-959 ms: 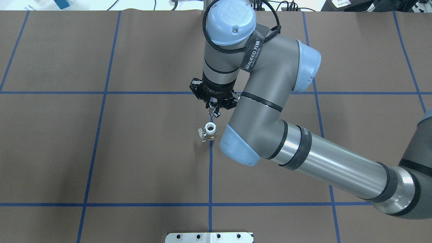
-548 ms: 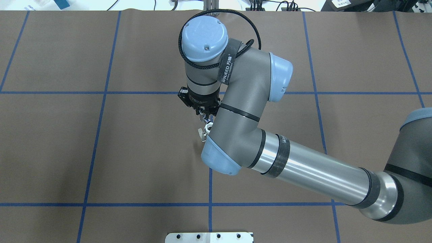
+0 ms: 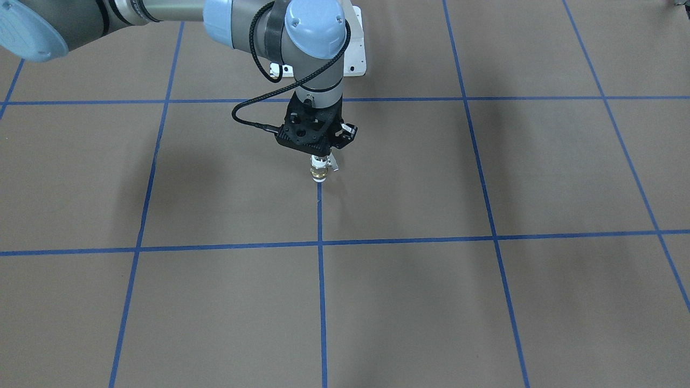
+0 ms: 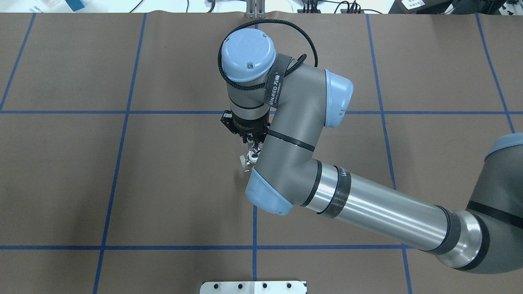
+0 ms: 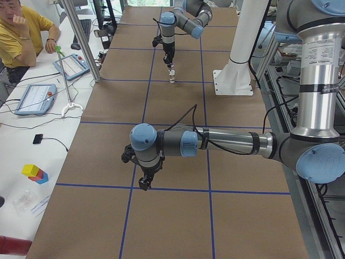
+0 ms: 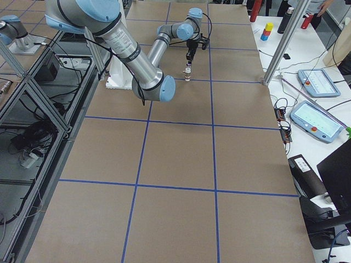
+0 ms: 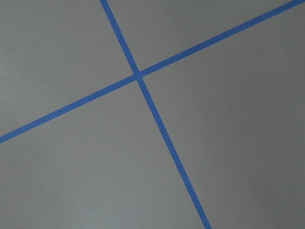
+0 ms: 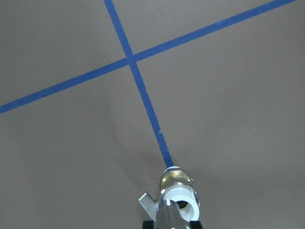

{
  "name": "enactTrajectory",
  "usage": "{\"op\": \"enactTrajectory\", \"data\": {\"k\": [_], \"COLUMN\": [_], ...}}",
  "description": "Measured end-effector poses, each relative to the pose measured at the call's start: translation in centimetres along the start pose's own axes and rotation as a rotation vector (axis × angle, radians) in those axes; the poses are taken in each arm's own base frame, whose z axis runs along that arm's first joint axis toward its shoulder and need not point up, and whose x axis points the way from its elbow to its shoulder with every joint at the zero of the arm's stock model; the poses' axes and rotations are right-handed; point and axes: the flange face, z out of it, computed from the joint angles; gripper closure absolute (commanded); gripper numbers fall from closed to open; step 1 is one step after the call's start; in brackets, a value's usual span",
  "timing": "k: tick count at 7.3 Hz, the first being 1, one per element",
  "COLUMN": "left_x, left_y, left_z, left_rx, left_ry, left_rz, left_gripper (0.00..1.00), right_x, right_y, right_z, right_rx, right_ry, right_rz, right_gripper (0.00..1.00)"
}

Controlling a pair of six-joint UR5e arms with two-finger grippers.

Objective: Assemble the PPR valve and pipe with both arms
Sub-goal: 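Lower the fitting onto the valve top and press it down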

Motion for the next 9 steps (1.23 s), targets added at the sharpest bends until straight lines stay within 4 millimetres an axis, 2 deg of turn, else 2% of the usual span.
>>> {"op": "enactTrajectory", "data": {"k": [3,9], "left_x": [0.03,0.09], "left_y": [-0.10,-0.13], "left_z": [-0.05,-0.12], "left_rx": [0.001,0.002], "left_ry": [0.000,0.000], "left_rz": [0.002,0.003], "left_gripper": [0.00,0.00], "right_x": [0.28,0.40], "right_y": [0.06,0.37], "right_z": [0.63,0.67], "right_rx": [-0.003,-0.007], "right_ry": [0.012,0.029], "right_rz": [0.002,0.005], "right_gripper": [1.00,1.00]}}
